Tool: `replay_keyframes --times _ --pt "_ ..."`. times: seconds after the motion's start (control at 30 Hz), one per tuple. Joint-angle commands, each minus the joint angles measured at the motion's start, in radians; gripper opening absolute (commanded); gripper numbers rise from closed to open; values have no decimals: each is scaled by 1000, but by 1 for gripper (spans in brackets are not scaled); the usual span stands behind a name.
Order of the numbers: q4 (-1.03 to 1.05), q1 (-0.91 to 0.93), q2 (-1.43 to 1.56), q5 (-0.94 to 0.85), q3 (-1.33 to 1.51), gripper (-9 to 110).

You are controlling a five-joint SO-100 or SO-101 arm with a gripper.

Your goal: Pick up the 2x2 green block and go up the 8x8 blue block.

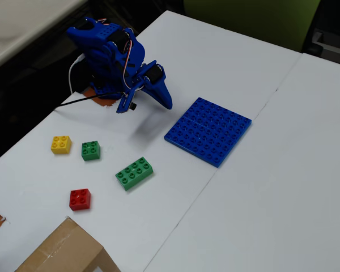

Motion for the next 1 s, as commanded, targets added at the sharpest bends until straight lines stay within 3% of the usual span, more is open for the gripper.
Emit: replay_keyframes --times 0.0,0.53,0.6,0.73,0.8,0.83,0.97 --pt "-20 2 6 3 -2 0" --pt "-20 2 6 -2 -2 4" --pt "-20 2 6 -2 -2 0" --pt "-21 28 6 3 -2 6" --pt "-60 35 6 -313 3 1" --pt "-26 29 6 -321 -25 1" --pt "173 28 -6 -699 -209 0"
